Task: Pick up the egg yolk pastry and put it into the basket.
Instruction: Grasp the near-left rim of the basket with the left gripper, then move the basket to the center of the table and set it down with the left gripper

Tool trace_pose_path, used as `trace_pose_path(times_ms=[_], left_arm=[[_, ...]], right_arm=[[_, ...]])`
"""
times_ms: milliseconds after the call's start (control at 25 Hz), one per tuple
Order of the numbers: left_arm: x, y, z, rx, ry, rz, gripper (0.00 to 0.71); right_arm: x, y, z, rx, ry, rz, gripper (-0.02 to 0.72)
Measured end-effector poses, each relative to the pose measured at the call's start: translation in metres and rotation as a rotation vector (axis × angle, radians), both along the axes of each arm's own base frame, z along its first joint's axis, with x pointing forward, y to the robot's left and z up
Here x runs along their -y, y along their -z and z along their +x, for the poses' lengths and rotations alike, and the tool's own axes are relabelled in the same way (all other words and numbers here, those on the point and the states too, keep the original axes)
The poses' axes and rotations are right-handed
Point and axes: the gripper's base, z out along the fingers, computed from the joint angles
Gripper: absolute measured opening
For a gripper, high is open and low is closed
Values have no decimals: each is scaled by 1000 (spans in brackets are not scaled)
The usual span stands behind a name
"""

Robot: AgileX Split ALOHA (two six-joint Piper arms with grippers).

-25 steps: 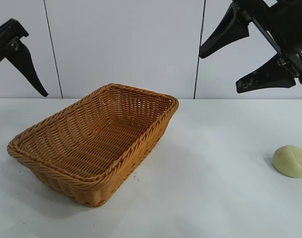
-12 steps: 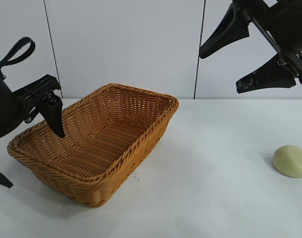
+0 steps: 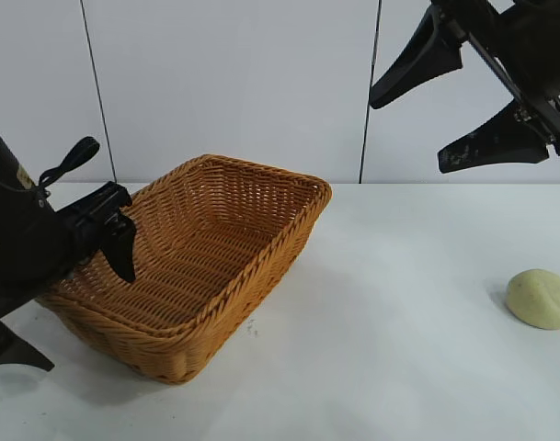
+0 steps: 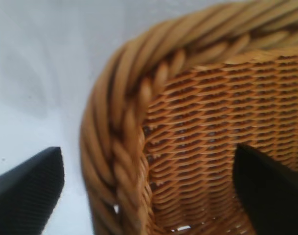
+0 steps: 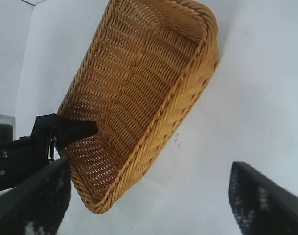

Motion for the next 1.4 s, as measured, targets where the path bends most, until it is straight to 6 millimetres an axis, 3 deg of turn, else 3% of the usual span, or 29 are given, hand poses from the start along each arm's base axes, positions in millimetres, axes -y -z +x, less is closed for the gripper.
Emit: trace_pose_path(times_ms=[160,520,560,760,880,1240,1400], left_arm=[[0,4,0,-15,0,7,611],[0,1,-1,-17,-7,2,123],[-1,0,-1,-15,-16,-3,97],[-1,-1,-2,-28,5,11,90],[-1,-11,5,-6,60,26,89],[-23,-67,56,82,419,42,88],[-32,-73,74,46,601,31,88]], right_arm=[[0,0,0,0,-1,-2,627],[0,0,0,1,-3,-7,627],[0,0,0,1,-4,-9,627],[0,0,0,1,-5,-9,627],[1,1,0,1,-7,-13,627],[1,1,-1,1,-15,-26,627],[1,1,-1,1,-17,-28,627]])
